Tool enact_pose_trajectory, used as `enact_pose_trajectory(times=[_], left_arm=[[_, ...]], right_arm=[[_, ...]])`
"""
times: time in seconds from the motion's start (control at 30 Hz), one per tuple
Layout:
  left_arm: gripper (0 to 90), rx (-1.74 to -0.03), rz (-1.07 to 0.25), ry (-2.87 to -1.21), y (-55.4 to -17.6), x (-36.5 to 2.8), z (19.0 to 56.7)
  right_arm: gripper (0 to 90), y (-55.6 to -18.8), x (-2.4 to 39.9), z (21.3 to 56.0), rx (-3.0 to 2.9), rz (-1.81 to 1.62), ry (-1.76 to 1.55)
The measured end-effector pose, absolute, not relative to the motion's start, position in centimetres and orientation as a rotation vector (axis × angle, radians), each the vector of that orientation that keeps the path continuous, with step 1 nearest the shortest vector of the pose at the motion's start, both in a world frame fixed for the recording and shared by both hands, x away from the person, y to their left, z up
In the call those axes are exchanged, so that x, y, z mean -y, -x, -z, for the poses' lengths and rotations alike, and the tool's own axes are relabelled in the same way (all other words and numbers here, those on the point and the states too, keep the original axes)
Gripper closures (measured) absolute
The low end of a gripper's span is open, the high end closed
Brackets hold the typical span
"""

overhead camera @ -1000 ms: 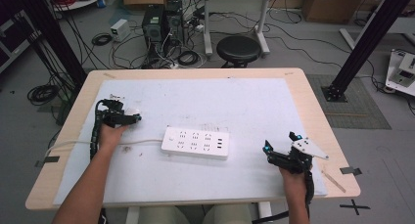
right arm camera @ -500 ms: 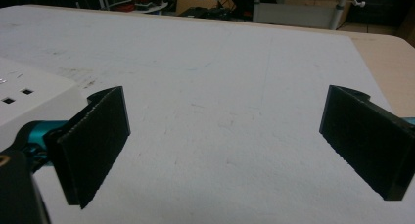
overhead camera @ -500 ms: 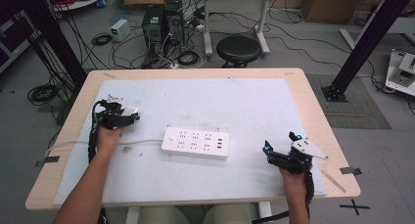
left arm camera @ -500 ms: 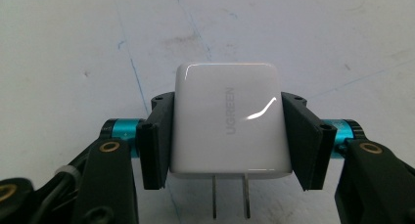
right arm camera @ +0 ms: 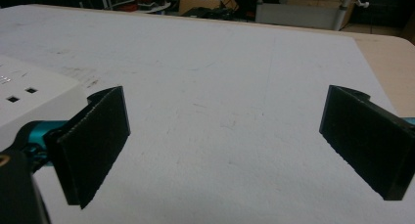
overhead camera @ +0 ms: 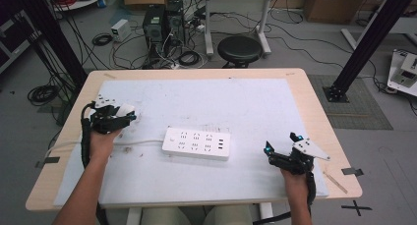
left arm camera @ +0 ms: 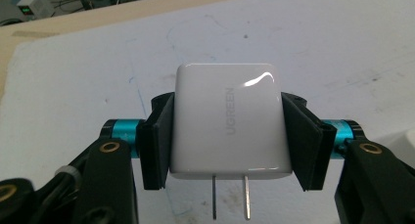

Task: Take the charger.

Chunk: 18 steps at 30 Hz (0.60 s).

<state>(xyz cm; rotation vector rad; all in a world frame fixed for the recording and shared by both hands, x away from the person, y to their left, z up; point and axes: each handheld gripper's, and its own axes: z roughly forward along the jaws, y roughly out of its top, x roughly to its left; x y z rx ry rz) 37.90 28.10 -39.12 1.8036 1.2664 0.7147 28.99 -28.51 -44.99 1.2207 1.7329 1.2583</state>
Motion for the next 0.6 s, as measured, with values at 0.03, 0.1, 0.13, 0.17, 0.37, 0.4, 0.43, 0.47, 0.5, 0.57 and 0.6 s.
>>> enact_pose_trajectory(times=[0.03,0.1,0.13,0.17,0.37,0.4,0.43,0.47,0.5,0.57,0.6], left_arm=[[42.5,-1.266,-0.715,-1.804,-37.9,-28.1,39.1],[42.5,-1.236,-0.718,-1.810,-37.3,-27.8,38.6],[42.5,-1.227,-0.723,-1.805,-36.9,-27.6,38.4],[42.6,-1.211,-0.722,-1.805,-36.6,-27.5,38.1],[42.5,-1.136,-0.728,-1.806,-34.8,-26.7,37.1],[42.5,-1.126,-0.722,-1.800,-34.5,-26.5,37.0],[42.5,-1.116,-0.722,-1.805,-34.3,-26.5,37.0],[42.5,-1.112,-0.718,-1.799,-34.1,-26.3,36.9],[42.5,-1.112,-0.718,-1.799,-34.1,-26.3,36.9],[42.5,-1.092,-0.714,-1.794,-33.6,-25.9,36.9],[42.5,-1.082,-0.710,-1.793,-33.5,-25.7,36.9]], right_arm=[[4.5,-29.0,28.5,45.0,-1.733,-1.258,-1.221],[4.5,-28.9,28.5,45.0,-1.733,-1.260,-1.229],[4.5,-28.9,28.5,45.0,-1.733,-1.260,-1.229],[4.5,-28.9,28.5,45.0,-1.734,-1.261,-1.228],[4.5,-28.9,28.4,45.0,-1.738,-1.265,-1.219],[4.5,-28.9,28.4,45.0,-1.741,-1.264,-1.223],[4.5,-28.9,28.4,45.0,-1.741,-1.267,-1.223],[4.5,-28.9,28.5,45.0,-1.741,-1.267,-1.216],[4.5,-28.9,28.5,45.0,-1.741,-1.267,-1.216],[4.5,-28.9,28.5,45.0,-1.747,-1.265,-1.215],[4.5,-28.9,28.5,45.0,-1.748,-1.265,-1.209]])
